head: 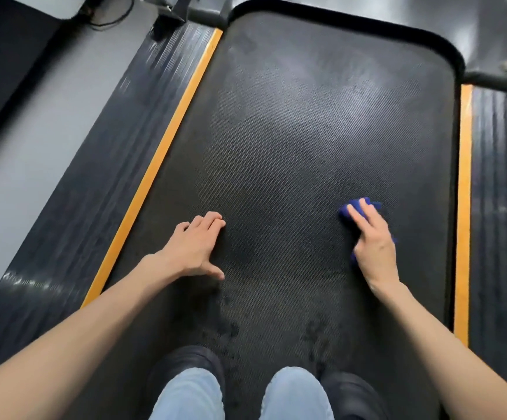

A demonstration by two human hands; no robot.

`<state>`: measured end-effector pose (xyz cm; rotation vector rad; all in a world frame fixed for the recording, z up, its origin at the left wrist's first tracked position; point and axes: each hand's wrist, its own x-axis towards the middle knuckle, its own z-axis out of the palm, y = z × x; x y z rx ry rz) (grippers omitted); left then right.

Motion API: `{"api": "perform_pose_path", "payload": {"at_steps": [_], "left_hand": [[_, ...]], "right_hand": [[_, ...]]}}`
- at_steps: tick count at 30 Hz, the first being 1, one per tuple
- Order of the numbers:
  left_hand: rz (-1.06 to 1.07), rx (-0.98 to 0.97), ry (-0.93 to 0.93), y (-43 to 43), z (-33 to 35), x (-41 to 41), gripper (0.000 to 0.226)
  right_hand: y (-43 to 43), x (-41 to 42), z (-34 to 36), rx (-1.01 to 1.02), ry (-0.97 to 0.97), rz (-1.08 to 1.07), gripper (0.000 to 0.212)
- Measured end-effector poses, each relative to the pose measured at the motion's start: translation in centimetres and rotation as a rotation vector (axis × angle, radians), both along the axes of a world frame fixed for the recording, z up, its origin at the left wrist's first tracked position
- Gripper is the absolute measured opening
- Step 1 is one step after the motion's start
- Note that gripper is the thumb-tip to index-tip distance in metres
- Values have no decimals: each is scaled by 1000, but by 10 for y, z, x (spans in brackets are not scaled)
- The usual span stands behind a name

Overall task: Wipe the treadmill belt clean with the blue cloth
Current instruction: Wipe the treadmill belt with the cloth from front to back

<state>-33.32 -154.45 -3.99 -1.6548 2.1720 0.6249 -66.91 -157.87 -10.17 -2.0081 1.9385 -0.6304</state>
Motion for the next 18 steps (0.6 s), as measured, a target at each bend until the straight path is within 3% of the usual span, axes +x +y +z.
{"api": "perform_pose_path", "payload": {"at_steps": [2,3,7,9,11,13,15,16,18], "left_hand": [[-17,-27,-14,-5,1,-3,105],[-16,-40,-17,-7,1,-4,104],[-9,-59,-50,-11,-1,-13,122],[-47,-62,-99,-10,-2,-17,126],[-59,-69,-109,-10,-3,-20,124],[-39,-87,-72,-10,-3,-21,120],[-38,-106,-31,-12,-3,-25,116],[-43,-105,-25,-14,-3,-28,115],[-40,-94,-31,-18,-3,-35,115]], "right_hand": [[3,23,2,16,-82,-121,58],[12,41,1,30,-103,-49,58],[60,75,-8,67,46,630,64],[38,53,0,33,79,754,59],[3,29,11,17,31,539,51],[-28,12,18,112,-9,153,56],[-34,32,16,169,-35,-58,62],[-27,51,15,178,-68,-46,61],[1,85,5,113,-132,240,53]]}}
